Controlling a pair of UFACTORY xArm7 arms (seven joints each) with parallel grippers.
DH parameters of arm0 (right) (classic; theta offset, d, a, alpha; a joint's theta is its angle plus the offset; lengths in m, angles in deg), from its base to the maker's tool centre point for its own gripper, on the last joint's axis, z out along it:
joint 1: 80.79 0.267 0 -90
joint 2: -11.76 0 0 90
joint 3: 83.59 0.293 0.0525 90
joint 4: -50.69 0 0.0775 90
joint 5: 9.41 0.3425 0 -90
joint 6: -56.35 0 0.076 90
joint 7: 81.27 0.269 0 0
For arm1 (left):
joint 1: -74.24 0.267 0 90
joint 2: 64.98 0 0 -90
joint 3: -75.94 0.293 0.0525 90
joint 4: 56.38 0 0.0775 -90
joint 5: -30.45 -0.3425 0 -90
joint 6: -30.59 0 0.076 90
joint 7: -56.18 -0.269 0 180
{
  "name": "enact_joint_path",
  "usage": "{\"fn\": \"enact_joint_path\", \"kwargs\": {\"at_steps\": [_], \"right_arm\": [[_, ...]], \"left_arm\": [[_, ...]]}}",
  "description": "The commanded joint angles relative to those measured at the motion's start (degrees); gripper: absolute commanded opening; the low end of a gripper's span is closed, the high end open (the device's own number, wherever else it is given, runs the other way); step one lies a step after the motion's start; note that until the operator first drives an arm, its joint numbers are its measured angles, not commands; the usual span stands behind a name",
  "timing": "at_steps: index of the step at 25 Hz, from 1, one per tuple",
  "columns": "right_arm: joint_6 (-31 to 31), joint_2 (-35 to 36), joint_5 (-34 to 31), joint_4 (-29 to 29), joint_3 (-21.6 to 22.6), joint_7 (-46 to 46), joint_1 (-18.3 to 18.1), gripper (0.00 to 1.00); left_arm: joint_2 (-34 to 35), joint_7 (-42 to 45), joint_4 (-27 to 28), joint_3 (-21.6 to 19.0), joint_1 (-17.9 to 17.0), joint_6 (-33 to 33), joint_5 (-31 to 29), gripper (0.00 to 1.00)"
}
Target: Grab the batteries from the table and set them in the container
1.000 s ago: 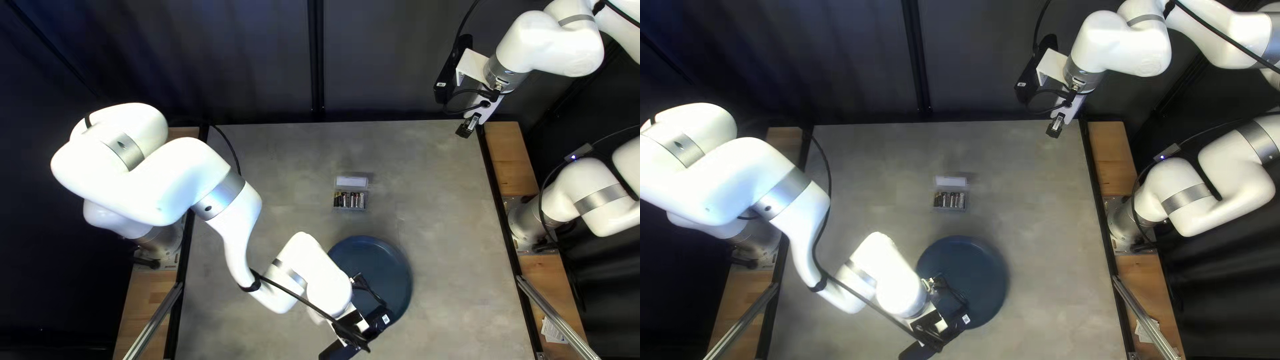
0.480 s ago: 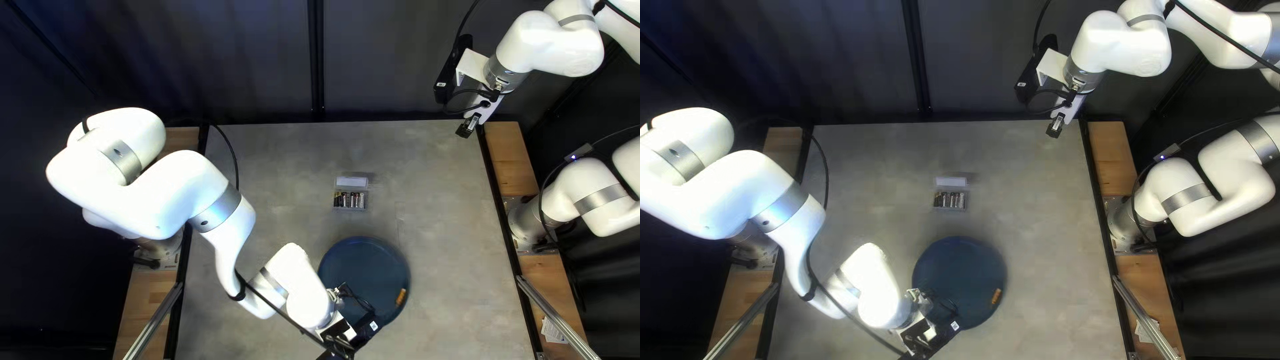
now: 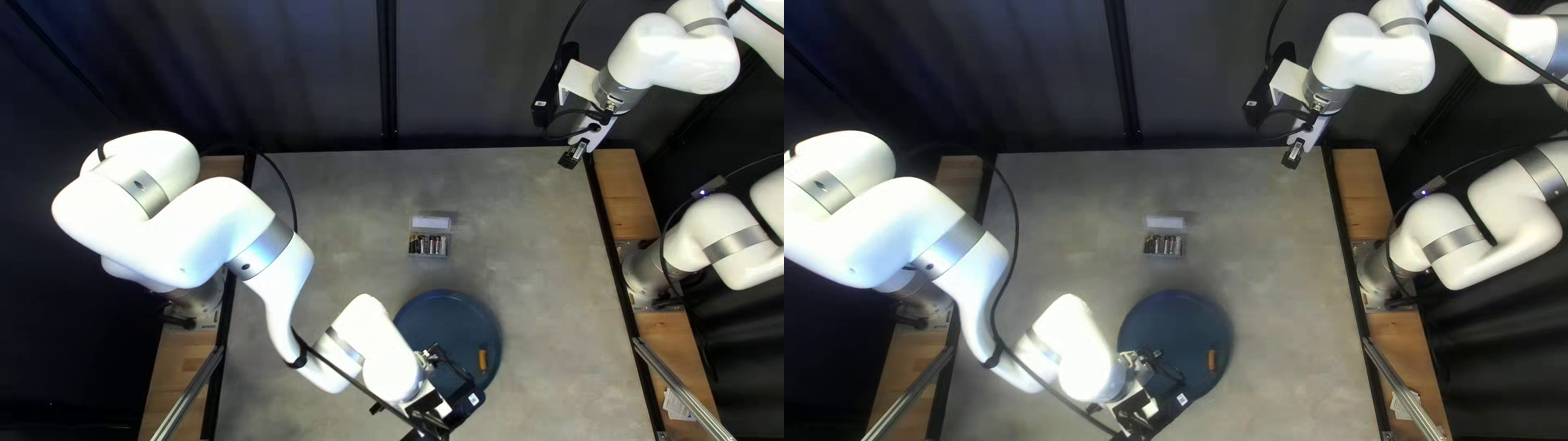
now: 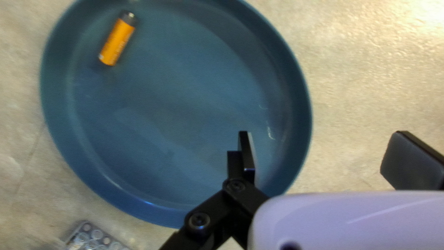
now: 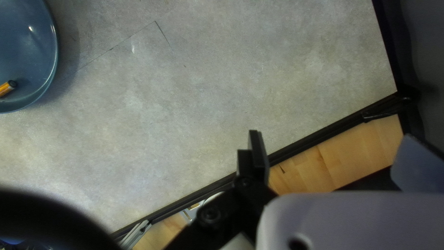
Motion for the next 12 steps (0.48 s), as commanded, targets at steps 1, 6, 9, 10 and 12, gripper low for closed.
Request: {"fn": "enact_joint_path", "kwargs": {"at_steps": [1, 6, 9, 10, 12], "right_arm": [[0.0, 0.0, 0.0, 0.0, 0.0, 0.0, 0.0, 1.0], [0.0, 0.0, 0.0, 0.0, 0.0, 0.0, 0.0, 1.0], [0.0, 0.0, 0.0, 0.0, 0.0, 0.0, 0.0, 1.0], [0.0, 0.0, 0.0, 0.0, 0.0, 0.0, 0.0, 1.0], [0.0, 0.0, 0.0, 0.0, 0.0, 0.0, 0.0, 1.0]], "left_arm": [[0.3, -19.0, 0.0, -4.8, 8.4, 0.0, 7.0, 1.0], [-6.8, -33.8, 8.4, -6.2, 11.2, 6.1, 8.0, 1.0], [-11.7, -37.3, 14.0, -5.2, 9.1, 9.1, 6.0, 1.0], [-13.3, -38.1, 15.8, -4.8, 7.9, 9.9, 5.0, 1.0], [-14.7, -38.7, 17.3, -4.2, 6.2, 10.0, 3.3, 1.0]]}}
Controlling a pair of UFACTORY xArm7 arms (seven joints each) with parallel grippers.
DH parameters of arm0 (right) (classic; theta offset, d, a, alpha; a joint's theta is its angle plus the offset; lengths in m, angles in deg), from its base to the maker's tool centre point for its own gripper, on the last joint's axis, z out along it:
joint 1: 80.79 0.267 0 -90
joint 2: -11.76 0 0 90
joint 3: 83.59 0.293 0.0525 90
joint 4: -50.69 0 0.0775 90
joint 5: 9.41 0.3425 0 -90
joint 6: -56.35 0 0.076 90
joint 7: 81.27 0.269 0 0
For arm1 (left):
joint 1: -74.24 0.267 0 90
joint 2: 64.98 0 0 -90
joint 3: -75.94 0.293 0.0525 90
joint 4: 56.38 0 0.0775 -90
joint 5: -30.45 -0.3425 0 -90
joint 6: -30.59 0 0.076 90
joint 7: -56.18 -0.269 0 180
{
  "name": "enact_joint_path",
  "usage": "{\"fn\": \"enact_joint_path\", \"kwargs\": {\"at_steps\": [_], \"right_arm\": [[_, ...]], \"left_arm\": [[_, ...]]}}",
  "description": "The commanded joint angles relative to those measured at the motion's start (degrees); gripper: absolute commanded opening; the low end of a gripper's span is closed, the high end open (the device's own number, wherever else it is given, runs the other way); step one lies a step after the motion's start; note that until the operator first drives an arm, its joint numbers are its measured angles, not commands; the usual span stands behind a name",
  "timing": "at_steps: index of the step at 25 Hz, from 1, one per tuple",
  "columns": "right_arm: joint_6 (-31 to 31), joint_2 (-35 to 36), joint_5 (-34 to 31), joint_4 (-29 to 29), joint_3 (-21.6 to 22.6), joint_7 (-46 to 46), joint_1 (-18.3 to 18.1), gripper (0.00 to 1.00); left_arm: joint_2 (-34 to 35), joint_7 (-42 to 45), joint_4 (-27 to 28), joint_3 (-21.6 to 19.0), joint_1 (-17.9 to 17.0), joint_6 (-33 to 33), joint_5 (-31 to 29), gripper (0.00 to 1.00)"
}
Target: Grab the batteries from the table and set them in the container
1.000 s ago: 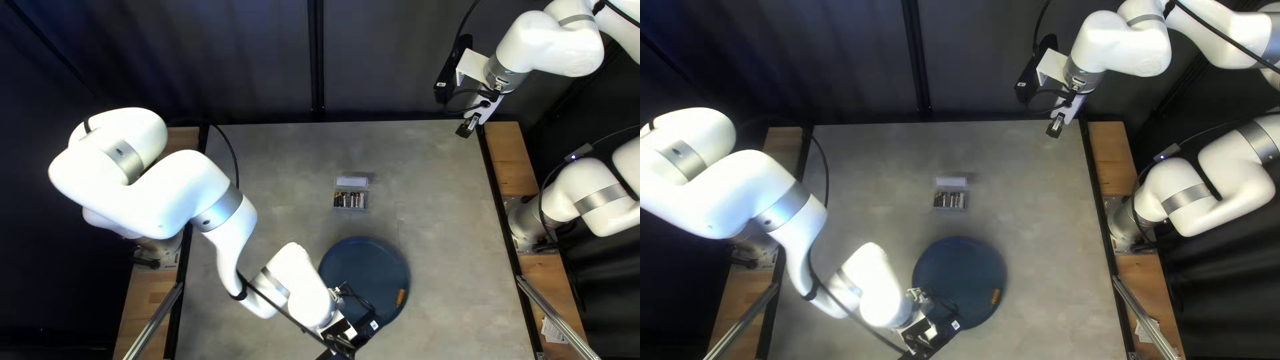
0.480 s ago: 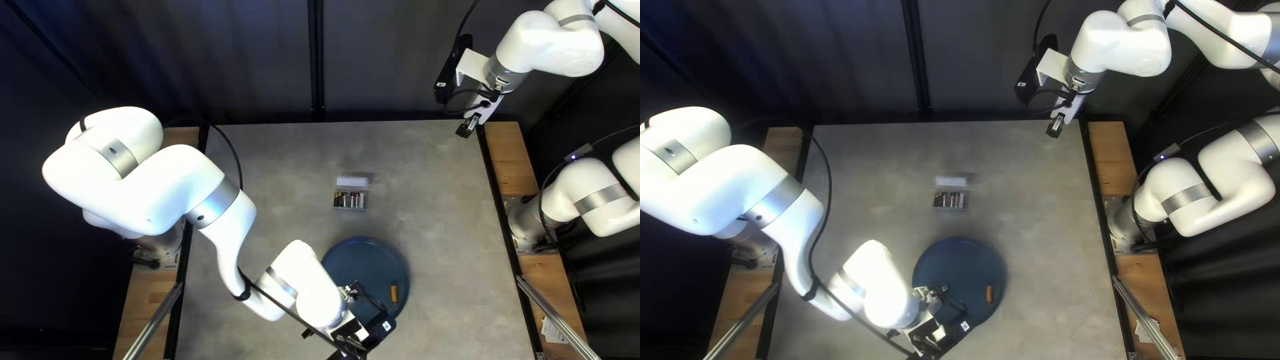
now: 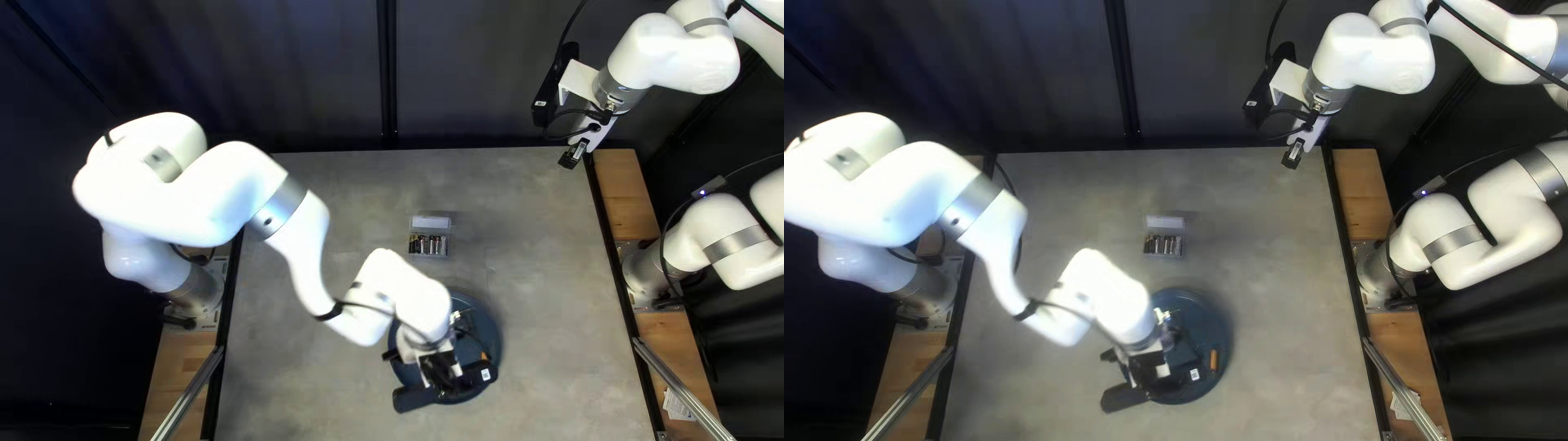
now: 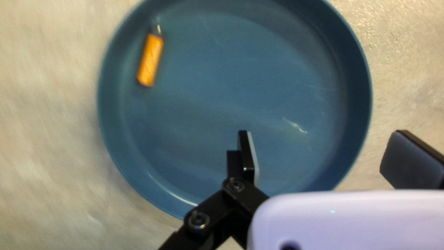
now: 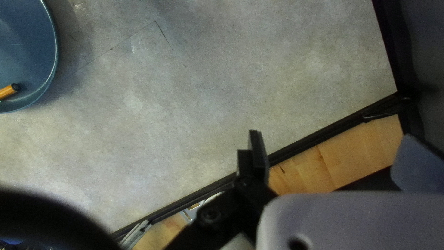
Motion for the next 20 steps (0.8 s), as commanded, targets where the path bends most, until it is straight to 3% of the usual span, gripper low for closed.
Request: {"fn": "enact_joint_path", "kwargs": {"at_steps": [1, 10, 17, 20], "right_arm": [[0.0, 0.0, 0.0, 0.0, 0.0, 0.0, 0.0, 1.0], [0.0, 0.0, 0.0, 0.0, 0.0, 0.0, 0.0, 1.0], [0.0, 0.0, 0.0, 0.0, 0.0, 0.0, 0.0, 1.0], [0.0, 0.0, 0.0, 0.0, 0.0, 0.0, 0.0, 1.0]], "left_arm": [[-4.3, -2.6, 4.5, 1.3, -3.7, 1.6, -3.7, 1.0], [-6.1, 0.1, 7.1, 5.3, -8.7, 0.3, -10.4, 1.0], [-7.3, -0.4, 8.8, 5.9, -9.1, -0.1, -11.3, 1.0], [-9.6, -1.4, 12.3, 6.5, -10.1, 1.2, -11.8, 1.0]]}}
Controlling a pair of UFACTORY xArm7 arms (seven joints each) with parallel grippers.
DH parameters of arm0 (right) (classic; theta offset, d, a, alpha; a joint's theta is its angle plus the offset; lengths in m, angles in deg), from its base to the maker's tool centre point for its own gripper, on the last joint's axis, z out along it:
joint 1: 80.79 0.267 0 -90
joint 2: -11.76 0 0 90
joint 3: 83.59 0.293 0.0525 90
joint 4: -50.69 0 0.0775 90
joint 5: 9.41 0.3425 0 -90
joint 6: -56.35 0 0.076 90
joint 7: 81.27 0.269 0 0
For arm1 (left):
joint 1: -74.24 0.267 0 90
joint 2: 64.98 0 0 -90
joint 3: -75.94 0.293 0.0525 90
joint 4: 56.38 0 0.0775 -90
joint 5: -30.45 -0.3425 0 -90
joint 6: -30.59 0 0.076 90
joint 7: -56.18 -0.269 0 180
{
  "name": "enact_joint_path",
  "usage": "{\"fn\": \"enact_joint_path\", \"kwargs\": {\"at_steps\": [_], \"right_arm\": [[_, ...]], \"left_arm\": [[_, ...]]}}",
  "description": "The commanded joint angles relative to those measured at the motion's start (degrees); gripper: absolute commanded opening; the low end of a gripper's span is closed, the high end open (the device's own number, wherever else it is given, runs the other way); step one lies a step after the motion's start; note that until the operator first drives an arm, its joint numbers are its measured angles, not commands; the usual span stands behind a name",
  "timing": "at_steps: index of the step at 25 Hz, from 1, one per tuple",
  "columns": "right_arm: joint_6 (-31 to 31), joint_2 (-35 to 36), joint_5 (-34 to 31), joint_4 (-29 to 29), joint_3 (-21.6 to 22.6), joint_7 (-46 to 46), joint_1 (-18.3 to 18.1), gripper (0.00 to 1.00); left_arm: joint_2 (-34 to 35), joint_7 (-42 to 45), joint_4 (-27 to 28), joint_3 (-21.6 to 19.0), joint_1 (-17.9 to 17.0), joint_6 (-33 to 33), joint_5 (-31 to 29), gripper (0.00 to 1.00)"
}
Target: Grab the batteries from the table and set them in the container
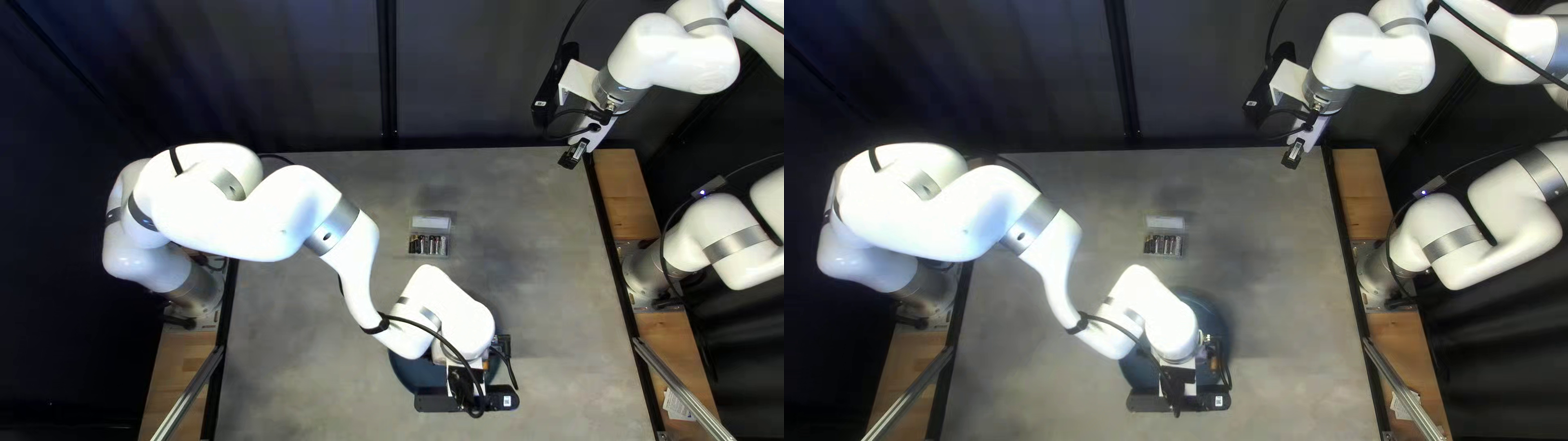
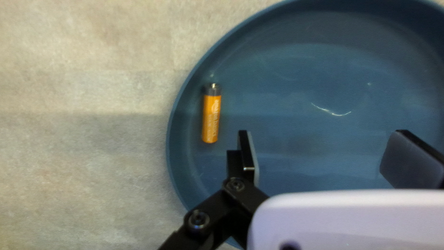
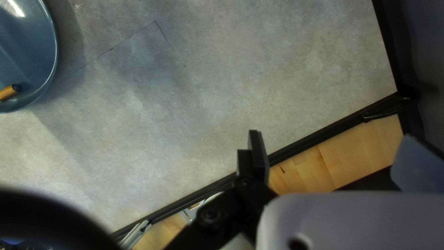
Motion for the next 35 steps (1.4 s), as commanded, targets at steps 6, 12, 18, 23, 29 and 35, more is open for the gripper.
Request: {"fn": "enact_joint_path", "kwargs": {"at_steps": [6, 12, 18, 23, 29, 35], "right_arm": [[0.0, 0.0, 0.0, 0.0, 0.0, 0.0, 0.0, 1.0], [0.0, 0.0, 0.0, 0.0, 0.0, 0.0, 0.0, 1.0], [0.0, 0.0, 0.0, 0.0, 0.0, 0.0, 0.0, 1.0], [0.0, 0.0, 0.0, 0.0, 0.0, 0.0, 0.0, 1.0], [0.0, 0.0, 0.0, 0.0, 0.0, 0.0, 0.0, 1.0], [0.0, 0.0, 0.0, 0.0, 0.0, 0.0, 0.0, 1.0]], "left_arm": [[-6.5, -2.3, 9.5, 1.9, -3.1, 4.0, -1.3, 1.0], [-9.9, -3.5, 14.6, 2.7, -4.8, 7.0, -1.6, 1.0], [-10.6, -3.4, 15.1, 3.1, -4.9, 7.4, -1.7, 1.0], [-10.4, -2.7, 14.4, 3.3, -4.8, 6.7, -1.9, 1.0], [-10.2, -2.5, 14.1, 3.3, -4.8, 6.6, -1.9, 1.0], [-10.9, -3.3, 15.3, 3.3, -4.9, 7.8, -1.6, 0.91]]}}
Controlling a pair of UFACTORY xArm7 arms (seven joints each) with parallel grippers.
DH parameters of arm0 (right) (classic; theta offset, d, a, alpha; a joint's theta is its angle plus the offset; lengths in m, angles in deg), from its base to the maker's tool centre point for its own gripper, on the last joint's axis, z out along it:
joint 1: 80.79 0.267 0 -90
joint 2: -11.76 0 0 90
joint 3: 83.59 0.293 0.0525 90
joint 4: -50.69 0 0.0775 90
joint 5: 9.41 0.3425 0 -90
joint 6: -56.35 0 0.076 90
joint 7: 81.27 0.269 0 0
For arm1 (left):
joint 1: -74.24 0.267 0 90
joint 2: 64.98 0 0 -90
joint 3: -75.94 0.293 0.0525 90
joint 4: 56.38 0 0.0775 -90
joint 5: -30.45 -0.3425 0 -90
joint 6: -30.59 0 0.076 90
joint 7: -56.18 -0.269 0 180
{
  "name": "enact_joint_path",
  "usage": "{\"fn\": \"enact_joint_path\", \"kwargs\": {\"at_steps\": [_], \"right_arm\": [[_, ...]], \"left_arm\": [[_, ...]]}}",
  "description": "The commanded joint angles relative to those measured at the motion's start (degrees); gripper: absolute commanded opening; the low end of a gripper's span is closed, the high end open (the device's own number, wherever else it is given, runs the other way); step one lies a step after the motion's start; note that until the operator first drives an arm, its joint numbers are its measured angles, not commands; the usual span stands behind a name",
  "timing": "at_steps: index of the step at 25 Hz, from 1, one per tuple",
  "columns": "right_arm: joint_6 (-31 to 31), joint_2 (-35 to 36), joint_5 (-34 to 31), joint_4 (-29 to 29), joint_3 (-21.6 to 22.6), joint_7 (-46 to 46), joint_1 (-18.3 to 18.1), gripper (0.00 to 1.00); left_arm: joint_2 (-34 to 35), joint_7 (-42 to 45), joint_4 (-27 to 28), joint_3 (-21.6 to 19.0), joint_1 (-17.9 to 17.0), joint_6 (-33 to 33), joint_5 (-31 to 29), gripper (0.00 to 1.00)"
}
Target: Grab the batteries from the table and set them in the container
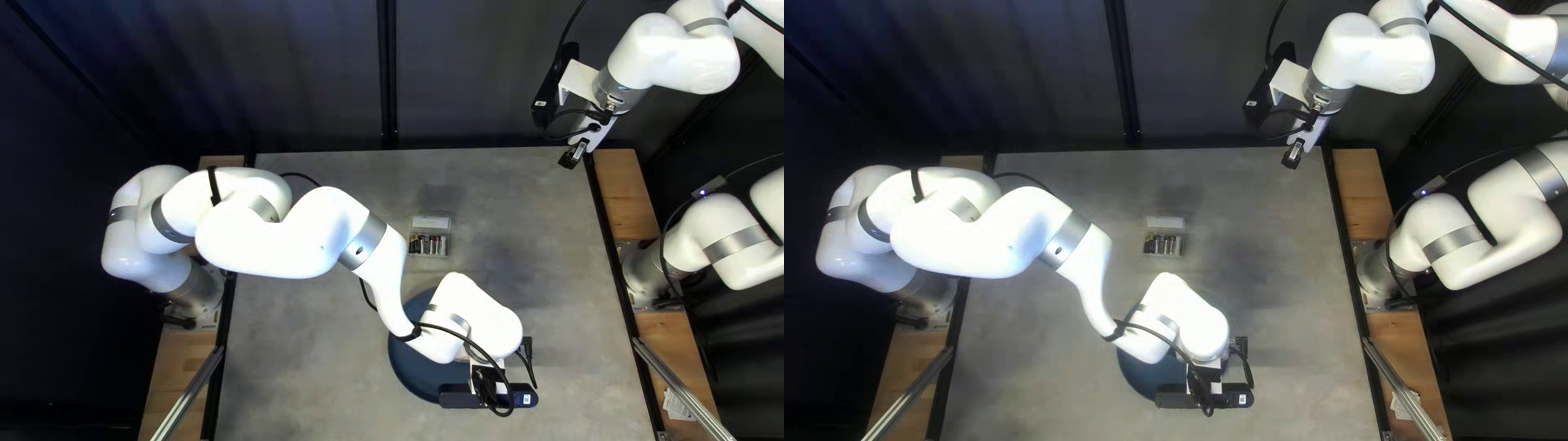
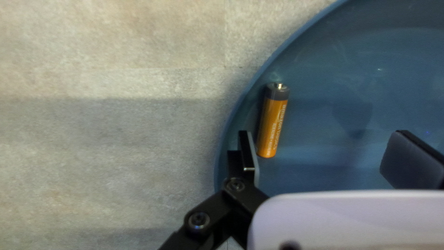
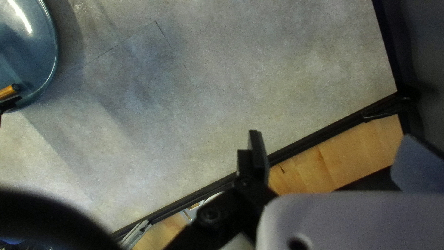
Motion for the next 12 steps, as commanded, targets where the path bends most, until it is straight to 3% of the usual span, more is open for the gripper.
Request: {"fn": "enact_joint_path", "kwargs": {"at_steps": [1, 5, 8, 10, 11, 12], "right_arm": [[0.0, 0.0, 0.0, 0.0, 0.0, 0.0, 0.0, 1.0], [0.0, 0.0, 0.0, 0.0, 0.0, 0.0, 0.0, 1.0], [0.0, 0.0, 0.0, 0.0, 0.0, 0.0, 0.0, 1.0], [0.0, 0.0, 0.0, 0.0, 0.0, 0.0, 0.0, 1.0], [0.0, 0.0, 0.0, 0.0, 0.0, 0.0, 0.0, 1.0], [0.0, 0.0, 0.0, 0.0, 0.0, 0.0, 0.0, 1.0]], "left_arm": [[-0.5, -0.6, 0.9, 0.0, -0.1, 0.9, 0.2, 0.92], [-0.7, -0.9, 0.9, 0.0, 0.1, 0.9, 0.2, 0.9], [-0.9, -1.0, 1.3, 0.0, -0.1, 1.1, 0.2, 0.83], [-0.9, -1.0, 1.3, 0.0, -0.1, 1.2, 0.1, 0.52], [-0.9, -1.0, 1.3, 0.0, -0.2, 1.2, 0.1, 0.11], [-1.0, -1.0, 1.3, 0.1, -0.2, 1.2, 0.1, 0.06]]}}
